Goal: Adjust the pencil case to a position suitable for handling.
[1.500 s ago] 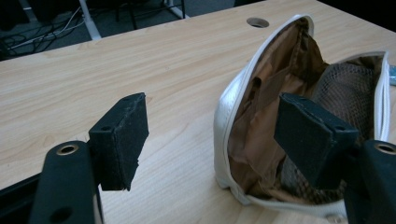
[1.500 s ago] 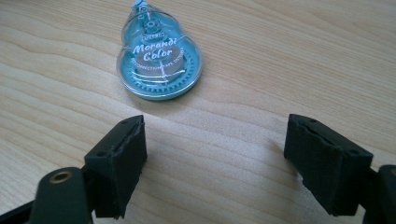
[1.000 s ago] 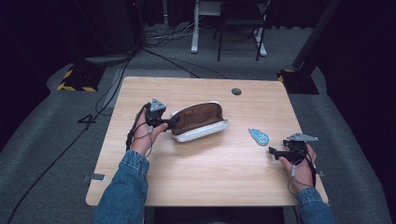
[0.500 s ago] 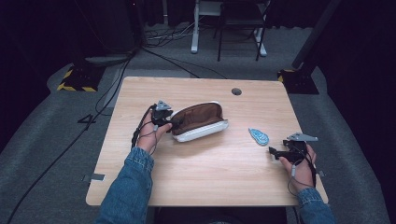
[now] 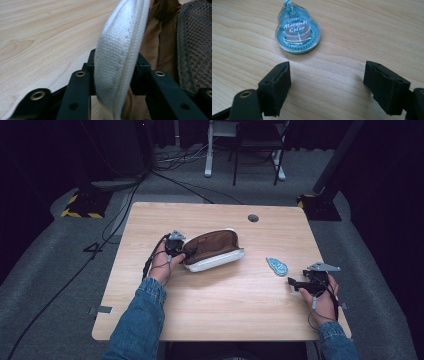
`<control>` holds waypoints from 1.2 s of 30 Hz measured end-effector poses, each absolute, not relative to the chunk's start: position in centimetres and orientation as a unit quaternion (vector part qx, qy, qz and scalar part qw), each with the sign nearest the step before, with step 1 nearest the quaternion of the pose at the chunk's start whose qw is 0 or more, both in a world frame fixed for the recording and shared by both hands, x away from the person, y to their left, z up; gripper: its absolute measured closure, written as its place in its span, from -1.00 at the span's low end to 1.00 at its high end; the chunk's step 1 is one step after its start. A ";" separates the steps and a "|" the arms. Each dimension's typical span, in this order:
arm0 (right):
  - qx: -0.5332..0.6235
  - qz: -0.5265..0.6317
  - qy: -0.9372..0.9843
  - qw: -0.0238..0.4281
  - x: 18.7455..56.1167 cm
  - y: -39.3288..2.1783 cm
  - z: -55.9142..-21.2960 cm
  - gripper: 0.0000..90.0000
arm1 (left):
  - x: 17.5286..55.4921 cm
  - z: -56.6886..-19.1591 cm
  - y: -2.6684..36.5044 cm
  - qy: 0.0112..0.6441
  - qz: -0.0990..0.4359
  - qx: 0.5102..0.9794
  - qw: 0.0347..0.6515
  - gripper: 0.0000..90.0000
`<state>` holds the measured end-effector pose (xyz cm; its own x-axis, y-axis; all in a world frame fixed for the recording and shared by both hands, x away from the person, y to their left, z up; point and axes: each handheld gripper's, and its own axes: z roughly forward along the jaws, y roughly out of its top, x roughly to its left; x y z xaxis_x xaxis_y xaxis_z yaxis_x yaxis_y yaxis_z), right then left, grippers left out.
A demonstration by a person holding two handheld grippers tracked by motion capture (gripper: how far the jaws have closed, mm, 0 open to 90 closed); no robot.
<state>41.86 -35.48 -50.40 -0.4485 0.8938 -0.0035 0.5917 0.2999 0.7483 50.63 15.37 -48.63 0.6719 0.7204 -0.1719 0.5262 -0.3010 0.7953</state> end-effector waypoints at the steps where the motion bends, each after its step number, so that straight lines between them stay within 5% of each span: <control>1: 0.478 0.348 0.777 0.217 41.9 -35.5 -50.4 -0.51 | 50.7 -48.7 15.5 0.387 0.103 0.799 0.448 0.58; 8: 0.478 0.349 0.777 0.216 41.9 -35.5 -50.4 -0.51 | 50.7 -48.7 15.5 0.383 0.087 0.800 0.454 0.85; 36: 0.477 0.349 0.777 0.216 41.9 -35.5 -50.4 -0.50 | 49.1 -46.3 16.2 0.374 0.077 0.796 0.469 0.90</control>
